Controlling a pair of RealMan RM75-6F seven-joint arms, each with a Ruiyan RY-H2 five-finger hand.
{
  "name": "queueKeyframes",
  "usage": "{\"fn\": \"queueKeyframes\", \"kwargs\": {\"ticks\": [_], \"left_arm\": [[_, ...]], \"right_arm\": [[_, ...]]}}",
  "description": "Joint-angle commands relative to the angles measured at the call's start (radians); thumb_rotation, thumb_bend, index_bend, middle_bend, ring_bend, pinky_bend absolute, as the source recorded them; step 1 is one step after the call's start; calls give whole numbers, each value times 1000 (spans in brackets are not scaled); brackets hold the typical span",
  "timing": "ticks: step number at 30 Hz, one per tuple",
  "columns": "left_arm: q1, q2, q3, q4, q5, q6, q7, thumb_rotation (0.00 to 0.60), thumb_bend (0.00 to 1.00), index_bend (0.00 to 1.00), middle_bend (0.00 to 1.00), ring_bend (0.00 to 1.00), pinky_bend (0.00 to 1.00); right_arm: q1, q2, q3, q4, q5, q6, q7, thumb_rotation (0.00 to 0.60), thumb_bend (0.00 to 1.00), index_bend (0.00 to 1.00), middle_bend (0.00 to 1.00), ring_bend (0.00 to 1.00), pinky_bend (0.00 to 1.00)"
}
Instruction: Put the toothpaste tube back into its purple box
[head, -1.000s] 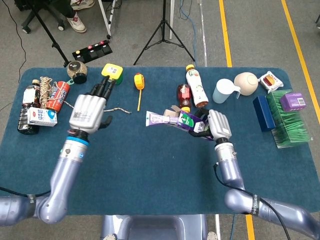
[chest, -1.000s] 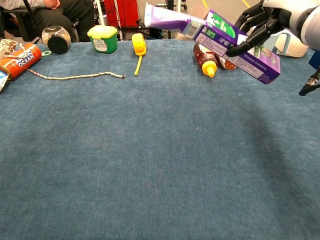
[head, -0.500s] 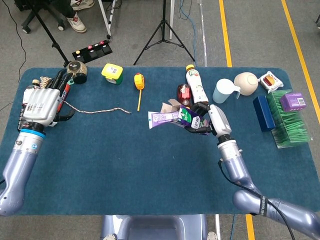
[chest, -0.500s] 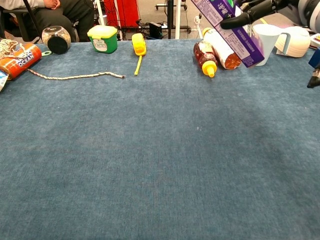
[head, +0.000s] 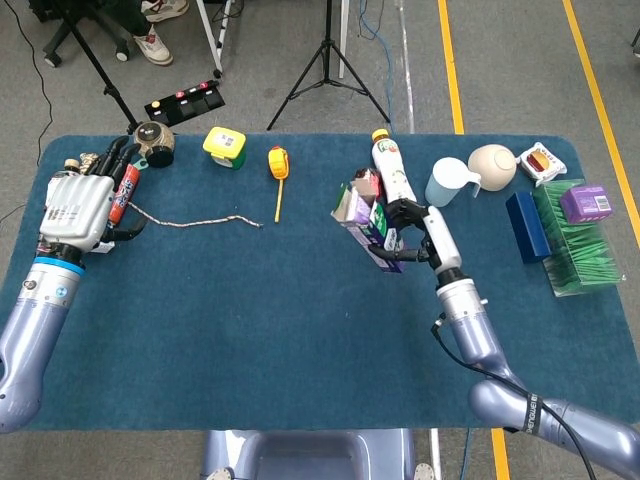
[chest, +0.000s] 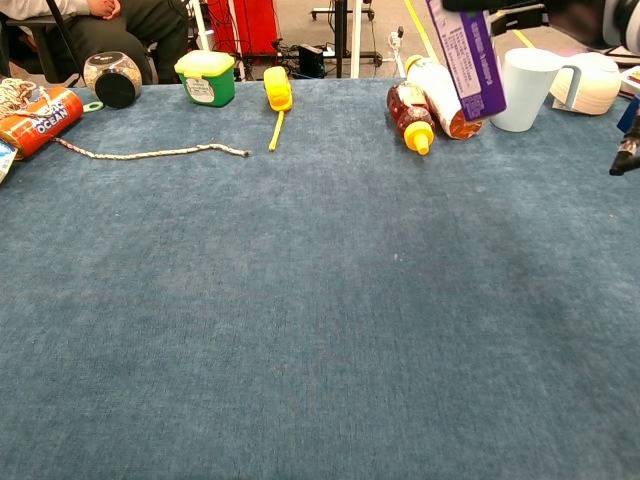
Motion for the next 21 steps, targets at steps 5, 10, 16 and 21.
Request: {"fn": "queueKeyframes", "kwargs": {"ticks": [5, 10, 16, 21], "left_arm": [[-3, 1, 1, -1, -2, 0, -2, 600, 275, 0, 0, 129, 461], [-6, 1, 0, -4, -6, 2, 0, 600, 275, 0, 0, 129, 460], [-6, 0, 6, -6, -4, 5, 3, 600, 276, 0, 0, 129, 461], [-1, -3, 19, -1, -2, 6, 7, 600, 276, 0, 0, 129, 461]], "right_arm": [[-13, 27, 25, 15, 83, -60, 71, 600, 377, 561, 692, 608, 740], [-9, 32, 15, 30, 89, -67, 55, 600, 382, 561, 691, 608, 740], [27, 52, -108, 84, -3, -64, -182, 600, 388, 561, 691, 606, 741], [62, 34, -204, 138, -88, -21, -421, 600, 388, 561, 691, 605, 741]]}}
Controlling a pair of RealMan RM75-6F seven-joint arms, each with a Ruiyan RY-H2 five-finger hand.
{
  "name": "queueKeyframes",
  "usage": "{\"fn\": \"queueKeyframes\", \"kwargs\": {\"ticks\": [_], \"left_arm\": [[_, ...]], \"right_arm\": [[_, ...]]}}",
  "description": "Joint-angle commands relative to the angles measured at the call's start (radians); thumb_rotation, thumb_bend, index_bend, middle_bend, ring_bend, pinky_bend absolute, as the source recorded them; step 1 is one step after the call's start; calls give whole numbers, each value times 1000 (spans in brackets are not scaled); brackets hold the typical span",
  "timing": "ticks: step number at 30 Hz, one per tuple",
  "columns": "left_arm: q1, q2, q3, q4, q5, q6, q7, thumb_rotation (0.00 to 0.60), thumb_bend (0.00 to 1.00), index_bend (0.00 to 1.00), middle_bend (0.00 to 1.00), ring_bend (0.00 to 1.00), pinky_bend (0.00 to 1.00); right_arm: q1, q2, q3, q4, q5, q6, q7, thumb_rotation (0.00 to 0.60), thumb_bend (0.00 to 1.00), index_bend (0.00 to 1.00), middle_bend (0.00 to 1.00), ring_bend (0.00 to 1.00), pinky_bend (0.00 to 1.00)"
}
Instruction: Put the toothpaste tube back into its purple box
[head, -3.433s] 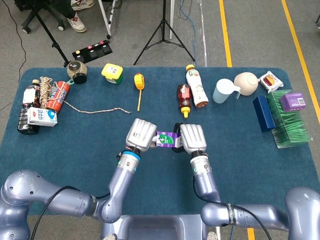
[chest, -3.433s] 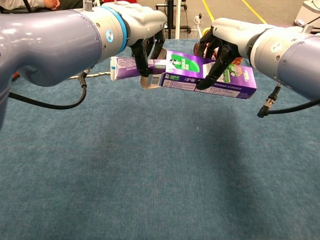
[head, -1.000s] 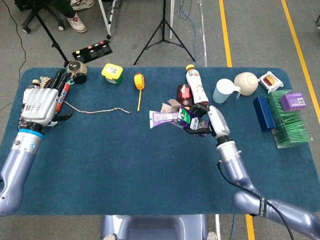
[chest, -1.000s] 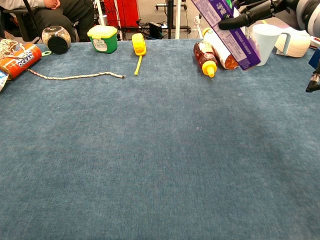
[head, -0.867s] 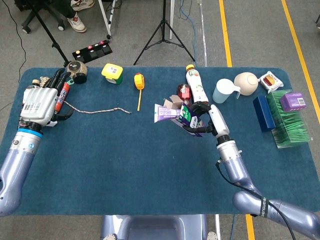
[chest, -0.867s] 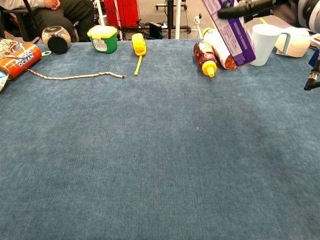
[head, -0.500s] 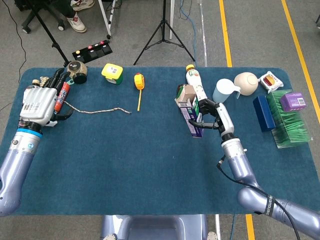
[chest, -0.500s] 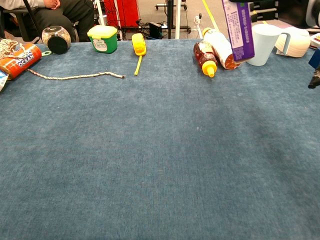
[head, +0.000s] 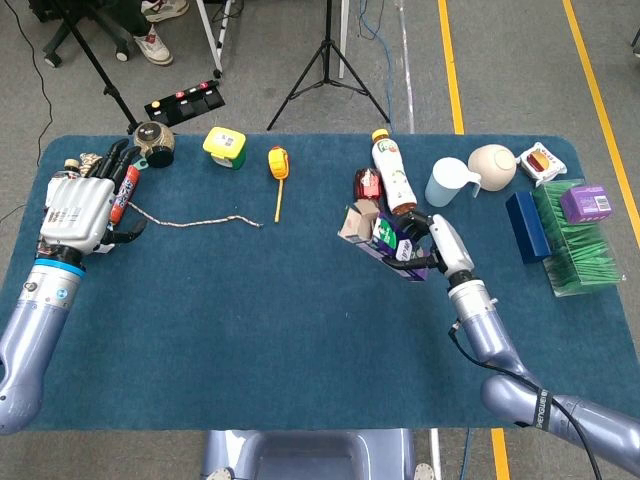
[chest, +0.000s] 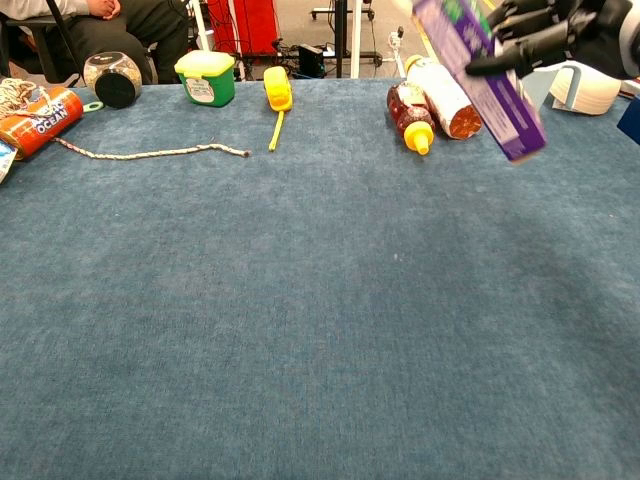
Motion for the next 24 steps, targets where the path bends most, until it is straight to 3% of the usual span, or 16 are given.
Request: {"fn": "queueKeyframes", "kwargs": {"ticks": [1, 8, 16, 24], "left_arm": [[3, -2, 4, 5, 2, 0, -3, 600, 275, 0, 0, 129, 461], [9, -11, 17, 27, 6, -9, -11, 600, 276, 0, 0, 129, 456], [21, -31, 41, 56, 29, -15, -18, 600, 275, 0, 0, 109, 295], [46, -44, 60, 79, 72, -11, -45, 600, 276, 0, 0, 101, 290]], "right_arm": [[45, -8, -120, 63, -105, 39, -253, 600, 388, 561, 690, 606, 742], [85, -34, -184, 85, -99, 54, -514, 600, 389, 561, 684, 604, 759], [125, -127, -203, 71, 32, 102, -763, 600, 388, 561, 681, 603, 759], [143, -212, -225, 98, 107, 159, -914, 600, 388, 559, 675, 602, 759]]}}
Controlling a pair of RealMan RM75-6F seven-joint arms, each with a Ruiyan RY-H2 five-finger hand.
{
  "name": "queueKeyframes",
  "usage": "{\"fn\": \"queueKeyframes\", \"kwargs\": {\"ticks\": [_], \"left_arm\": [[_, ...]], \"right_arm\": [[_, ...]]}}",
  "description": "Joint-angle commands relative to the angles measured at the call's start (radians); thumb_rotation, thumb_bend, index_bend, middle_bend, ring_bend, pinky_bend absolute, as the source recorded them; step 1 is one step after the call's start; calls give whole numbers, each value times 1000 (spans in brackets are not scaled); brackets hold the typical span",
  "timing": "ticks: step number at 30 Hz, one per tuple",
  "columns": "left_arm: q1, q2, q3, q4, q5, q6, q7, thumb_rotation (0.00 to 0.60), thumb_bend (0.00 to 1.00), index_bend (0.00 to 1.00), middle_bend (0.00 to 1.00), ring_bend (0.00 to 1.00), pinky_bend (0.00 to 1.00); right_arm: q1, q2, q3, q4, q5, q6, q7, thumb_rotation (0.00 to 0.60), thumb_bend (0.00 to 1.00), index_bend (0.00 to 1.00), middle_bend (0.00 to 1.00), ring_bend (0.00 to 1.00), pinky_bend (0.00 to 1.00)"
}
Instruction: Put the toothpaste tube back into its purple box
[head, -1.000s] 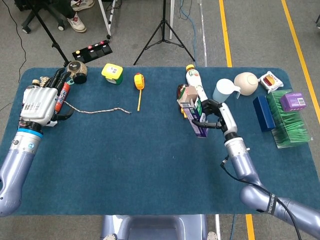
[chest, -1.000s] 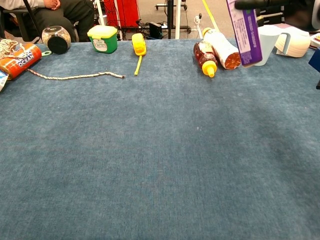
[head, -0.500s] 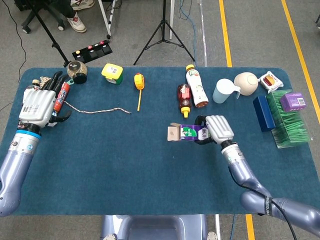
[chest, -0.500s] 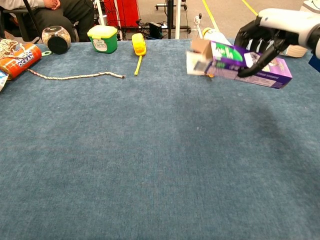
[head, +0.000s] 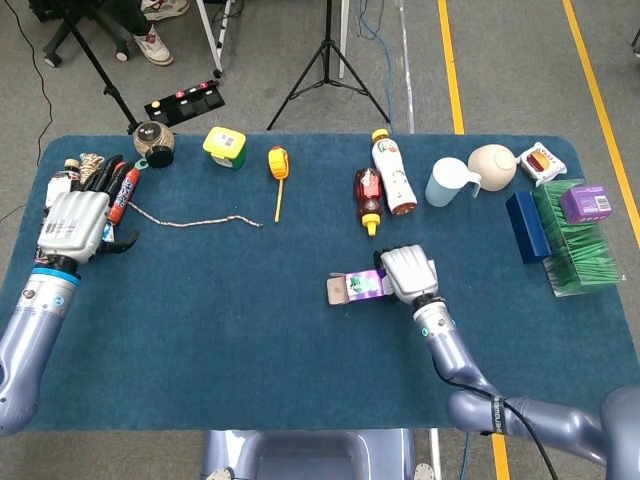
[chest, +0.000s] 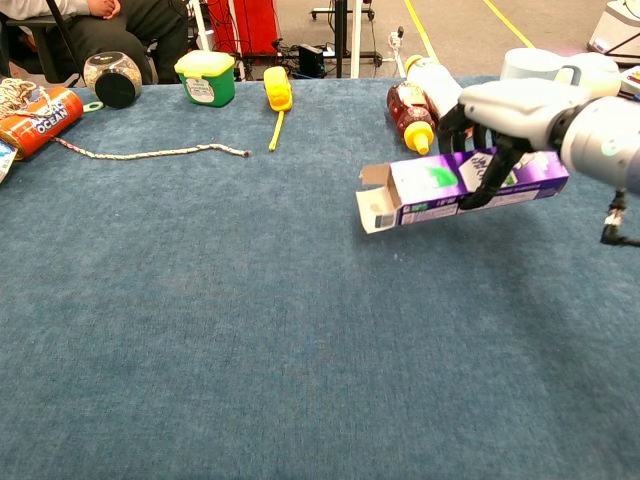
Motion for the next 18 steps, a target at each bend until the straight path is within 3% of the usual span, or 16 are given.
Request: {"fn": "queueKeyframes", "kwargs": {"ticks": [1, 4, 8, 13, 18], "left_arm": [[9, -5, 5, 10, 12, 2, -11, 600, 276, 0, 0, 101, 290], [15, -10, 7, 20, 19, 0, -23, 600, 276, 0, 0, 101, 290], [20, -16, 8, 37, 25, -7, -37, 600, 276, 0, 0, 101, 290], [28, -19, 12, 42, 45, -7, -49, 600, 276, 0, 0, 101, 290], [66, -7, 31, 30, 114, 12, -94, 600, 276, 0, 0, 87, 289]], "right_arm": [[11, -40, -8, 15, 39, 25, -42, 600, 388, 554, 672, 600, 759], [14, -44, -5, 12, 66, 17, -53, 600, 342, 461, 595, 564, 755], [18, 0, 8, -48, 119, -25, -43, 600, 16, 165, 298, 365, 678], [17, 56, 22, -120, 137, -23, -37, 600, 0, 89, 132, 184, 493], [-7, 144, 23, -195, 96, -8, 6, 600, 0, 84, 103, 128, 339]]}}
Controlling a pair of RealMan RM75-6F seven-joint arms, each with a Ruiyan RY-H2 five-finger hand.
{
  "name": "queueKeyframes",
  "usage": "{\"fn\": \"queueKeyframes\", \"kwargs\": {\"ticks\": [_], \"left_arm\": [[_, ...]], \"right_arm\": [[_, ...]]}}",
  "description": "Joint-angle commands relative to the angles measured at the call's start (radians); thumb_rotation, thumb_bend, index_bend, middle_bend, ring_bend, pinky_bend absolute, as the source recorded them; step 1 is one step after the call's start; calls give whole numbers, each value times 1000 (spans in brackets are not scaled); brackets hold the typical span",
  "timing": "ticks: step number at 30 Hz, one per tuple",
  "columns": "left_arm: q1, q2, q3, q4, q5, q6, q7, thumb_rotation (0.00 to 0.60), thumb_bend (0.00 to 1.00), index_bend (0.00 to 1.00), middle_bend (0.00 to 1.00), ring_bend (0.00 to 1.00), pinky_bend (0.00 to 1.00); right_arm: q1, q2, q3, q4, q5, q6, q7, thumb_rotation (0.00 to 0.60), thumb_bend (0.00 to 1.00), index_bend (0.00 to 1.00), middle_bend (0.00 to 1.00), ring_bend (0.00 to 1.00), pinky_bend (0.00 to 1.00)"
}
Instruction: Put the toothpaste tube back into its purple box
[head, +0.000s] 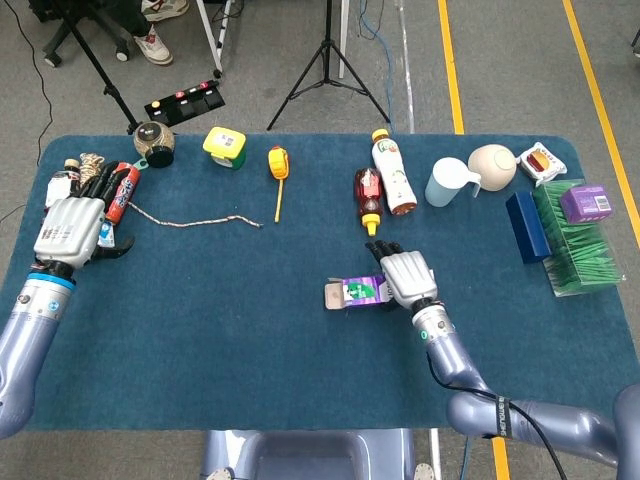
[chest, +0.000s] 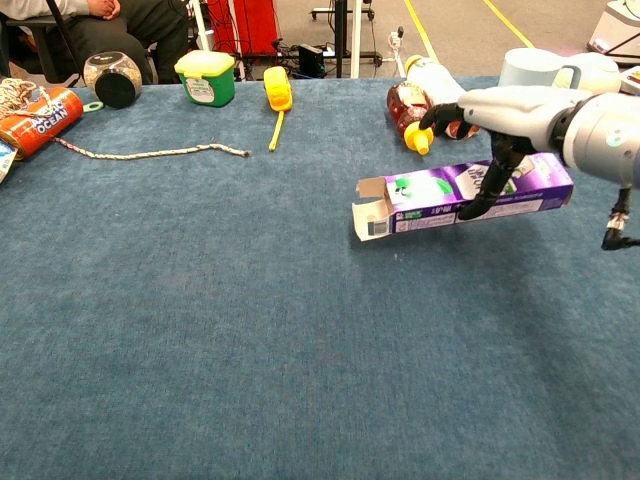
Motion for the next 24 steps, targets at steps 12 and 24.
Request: {"fn": "queueKeyframes", "kwargs": {"ticks": [12, 24], "left_arm": [[274, 6, 173, 63, 365, 180, -310, 600, 276, 0, 0, 55, 269], [506, -128, 283, 273, 490, 396, -420, 600, 266, 0, 0, 13, 217]], "right_arm": [[-212, 286, -90, -36, -472, 201, 346, 600, 0, 87, 105, 121, 303], [-440, 370, -227, 123, -711, 447, 528, 600, 0, 89, 107, 107, 268]]}}
